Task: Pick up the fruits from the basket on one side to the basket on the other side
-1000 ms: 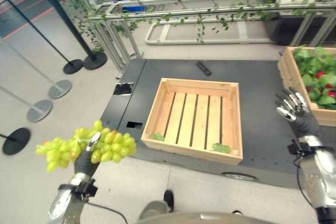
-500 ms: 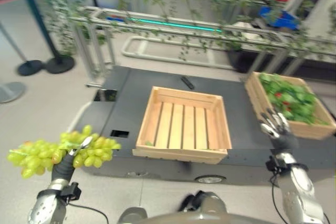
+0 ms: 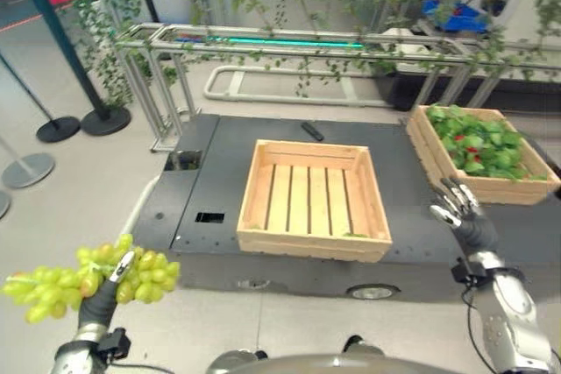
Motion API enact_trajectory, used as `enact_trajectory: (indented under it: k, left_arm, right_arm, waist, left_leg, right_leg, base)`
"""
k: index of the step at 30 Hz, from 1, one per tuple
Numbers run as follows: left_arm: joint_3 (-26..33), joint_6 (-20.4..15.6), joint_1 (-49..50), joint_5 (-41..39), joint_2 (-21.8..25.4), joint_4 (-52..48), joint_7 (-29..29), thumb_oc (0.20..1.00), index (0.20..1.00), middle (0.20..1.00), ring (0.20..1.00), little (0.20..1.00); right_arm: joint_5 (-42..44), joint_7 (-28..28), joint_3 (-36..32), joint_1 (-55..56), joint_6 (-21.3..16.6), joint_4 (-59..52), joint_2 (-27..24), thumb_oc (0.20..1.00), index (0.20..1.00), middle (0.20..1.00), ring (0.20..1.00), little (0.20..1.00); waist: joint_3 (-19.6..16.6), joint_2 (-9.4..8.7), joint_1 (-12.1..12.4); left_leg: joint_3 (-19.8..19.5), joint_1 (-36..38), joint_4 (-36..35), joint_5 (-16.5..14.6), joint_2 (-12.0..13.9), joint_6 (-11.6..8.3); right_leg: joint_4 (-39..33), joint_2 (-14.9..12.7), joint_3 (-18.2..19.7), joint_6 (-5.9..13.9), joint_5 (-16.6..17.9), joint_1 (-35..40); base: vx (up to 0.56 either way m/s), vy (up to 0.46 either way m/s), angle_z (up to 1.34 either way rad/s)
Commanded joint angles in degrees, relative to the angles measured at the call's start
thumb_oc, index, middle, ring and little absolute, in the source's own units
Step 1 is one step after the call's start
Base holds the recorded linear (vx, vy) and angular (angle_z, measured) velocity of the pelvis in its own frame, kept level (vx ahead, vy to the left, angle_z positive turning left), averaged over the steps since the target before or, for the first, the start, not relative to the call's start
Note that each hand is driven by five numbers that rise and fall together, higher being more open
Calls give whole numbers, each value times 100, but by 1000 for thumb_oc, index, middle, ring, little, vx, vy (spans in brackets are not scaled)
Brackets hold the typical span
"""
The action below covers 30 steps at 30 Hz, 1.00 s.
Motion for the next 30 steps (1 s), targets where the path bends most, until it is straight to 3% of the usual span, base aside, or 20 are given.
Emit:
enact_trajectory:
  k: [1, 5, 6, 7, 8, 9, 10, 11, 14, 15, 16, 17, 18, 19, 20, 21, 24, 27, 29, 30]
  left_arm:
    - [165, -553, -401, 314, 115, -497, 180, 200, 200, 200, 200, 200]
    - [106, -578, -443, 410, 116, -439, 289, 200, 200, 200, 200, 200]
    - [18, -579, -527, 445, 145, -381, 309, 200, 200, 200, 200, 200]
    - [14, -580, -534, 446, 147, -379, 311, 200, 200, 200, 200, 200]
    - [-42, -594, -626, 542, 210, -431, 337, 200, 200, 200, 200, 200]
    - [-46, -591, -631, 543, 211, -434, 340, 200, 200, 200, 200, 200]
    - [-88, -607, -759, 552, 247, -416, 389, 200, 200, 200, 200, 200]
    - [-92, -607, -764, 553, 250, -415, 392, 200, 200, 200, 200, 200]
    - [135, -663, -781, 675, 311, -439, 583, 200, 200, 200, 200, 200]
    - [139, -660, -780, 674, 314, -444, 585, 200, 200, 200, 200, 200]
    - [289, -687, -814, 739, 425, -487, 682, 200, 200, 200, 200, 200]
    - [296, -679, -824, 744, 432, -495, 688, 200, 200, 200, 200, 200]
    - [312, -706, -981, 700, 538, -476, 815, 200, 200, 200, 200, 200]
    - [306, -720, -1074, 682, 561, -486, 882, 200, 200, 200, 200, 200]
    - [312, -719, -1085, 686, 558, -484, 891, 200, 200, 200, 200, 200]
    - [362, -775, -1140, 701, 571, -600, 968, 200, 200, 200, 200, 200]
    - [459, -855, -1100, 770, 565, -692, 1108, 200, 200, 200, 200, 200]
    - [664, -962, -969, 962, 650, -807, 1320, 200, 200, 200, 200, 200]
    - [742, -1014, -1010, 907, 734, -876, 1441, 200, 200, 200, 200, 200]
    - [758, -1040, -1031, 915, 767, -917, 1512, 200, 200, 200, 200, 200]
  right_arm:
    - [-29, 9, -139, -327, -276, -262, -155, 1000, 1000, 1000, 1000, 1000]
    - [-77, -50, -214, -257, -313, -275, -124, 1000, 1000, 1000, 1000, 1000]
    - [-99, -109, -301, -206, -380, -243, -106, 1000, 1000, 1000, 1000, 1000]
    - [-98, -108, -306, -208, -380, -242, -104, 1000, 1000, 1000, 1000, 1000]
    - [-202, -191, -423, -116, -424, -251, -106, 1000, 1000, 1000, 1000, 1000]
    - [-202, -191, -429, -117, -425, -251, -103, 1000, 1000, 1000, 1000, 1000]
    - [-225, -283, -521, -72, -489, -180, -42, 1000, 1000, 1000, 1000, 1000]
    - [-225, -282, -525, -73, -491, -178, -40, 1000, 1000, 1000, 1000, 1000]
    - [-278, -351, -487, -85, -545, -110, 14, 1000, 1000, 1000, 1000, 1000]
    - [-277, -350, -483, -92, -551, -100, 16, 1000, 1000, 1000, 1000, 1000]
    - [-265, -384, -403, -197, -590, -105, 43, 1000, 1000, 1000, 1000, 1000]
    - [-267, -385, -402, -216, -596, -95, 53, 1000, 1000, 1000, 1000, 1000]
    - [-196, -503, -370, -371, -683, -162, 72, 1000, 1000, 1000, 1000, 1000]
    - [-214, -571, -342, -472, -731, -173, 71, 1000, 1000, 1000, 1000, 1000]
    - [-219, -581, -333, -492, -736, -165, 69, 1000, 1000, 1000, 1000, 1000]
    - [-259, -677, -300, -586, -743, -193, 108, 1000, 1000, 1000, 1000, 1000]
    - [-301, -724, -180, -730, -738, -163, 203, 1000, 1000, 1000, 1000, 1000]
    - [-335, -769, 136, -1019, -752, -45, 283, 1000, 1000, 1000, 1000, 1000]
    - [-352, -852, 350, -1259, -775, 2, 328, 1000, 1000, 1000, 1000, 1000]
    - [-322, -872, 466, -1389, -788, 5, 341, 1000, 1000, 1000, 1000, 1000]
  waist:
    - [-173, 59, -150]
    - [-230, 73, -8]
    - [-221, 109, 96]
    - [-226, 92, 73]
    - [-199, 117, 195]
    - [-202, 99, 167]
    - [-192, 120, 321]
    - [-187, 119, 283]
    - [-160, 126, 552]
    - [-164, 120, 534]
    - [-62, 126, 746]
    - [-61, 114, 710]
    - [38, 137, 687]
    - [6, 139, 596]
    - [-5, 134, 592]
    - [-72, 161, 614]
    - [-199, 154, 731]
    - [-275, 76, 953]
    - [-256, 217, 1059]
    - [-247, 345, 1095]
  left_leg:
    - [-1067, 260, -27, -388, 187, -272]
    - [-1211, 199, -117, -263, 286, -405]
    - [-1429, 101, -131, -203, 321, -470]
    - [-1453, 78, -134, -177, 298, -461]
    - [-1765, -4, -162, -120, 284, -479]
    - [-1796, -26, -164, -92, 257, -468]
    - [-2149, -140, -232, -11, 249, -471]
    - [-2194, -143, -233, -4, 245, -473]
    - [-2670, -303, -323, 38, 308, -549]
    - [-2688, -314, -320, 41, 306, -550]
    - [-2804, -522, -278, 148, 343, -622]
    - [-2843, -549, -265, 153, 339, -629]
    - [-2165, -989, -179, 369, 607, -732]
    - [-1613, -1179, -104, 430, 772, -742]
    - [-1605, -1213, -80, 423, 775, -744]
    - [-761, -1364, -36, 425, 896, -708]
    - [-565, -1394, -61, 339, 740, -654]
    - [-379, -1402, 248, 86, 482, -588]
    - [-443, -1421, 236, 92, 511, -622]
    - [-475, -1386, 173, 111, 561, -629]
  right_leg:
    - [-772, -96, 92, 165, 1206, -24]
    - [-912, -105, -156, 165, 990, 314]
    - [-942, -165, -464, 168, 900, 501]
    - [-958, -188, -491, 169, 919, 503]
    - [-957, -268, -850, 194, 916, 718]
    - [-976, -294, -885, 197, 938, 726]
    - [-1004, -337, -1316, 222, 881, 992]
    - [-1016, -337, -1368, 225, 880, 1026]
    - [-950, -240, -1807, 266, 719, 1240]
    - [-946, -242, -1826, 266, 714, 1242]
    - [-907, -225, -2078, 246, 627, 1255]
    - [-902, -225, -2121, 245, 617, 1261]
    - [-928, -303, -2576, 243, 506, 1334]
    - [-976, -329, -2785, 242, 460, 1369]
    - [-988, -322, -2783, 238, 460, 1347]
    - [-1124, -292, -2976, 249, 531, 1415]
    - [-1259, -338, -2972, 278, 775, 1332]
    - [-1433, -611, -2593, 289, 1532, 1094]
    - [-1641, -851, -2245, 289, 2052, 799]
    - [-1655, -940, -1952, 289, 2040, 556]
  base:
    - [-23, -159, -6]
    - [-12, -87, -21]
    - [-30, -17, 33]
    - [-24, -32, 66]
    - [-19, -6, 67]
    - [-45, -5, 119]
    - [-42, 5, 121]
    - [-11, -13, 146]
    - [-36, -16, 135]
    - [-104, 5, 122]
    - [-84, 3, 55]
    - [-205, 100, 67]
    - [-150, 168, 76]
    - [-147, 170, 144]
    - [-49, 254, 247]
    - [-19, 179, 224]
    - [99, 306, 83]
    - [184, 282, 0]
    - [114, 255, -19]
    - [149, 287, -32]
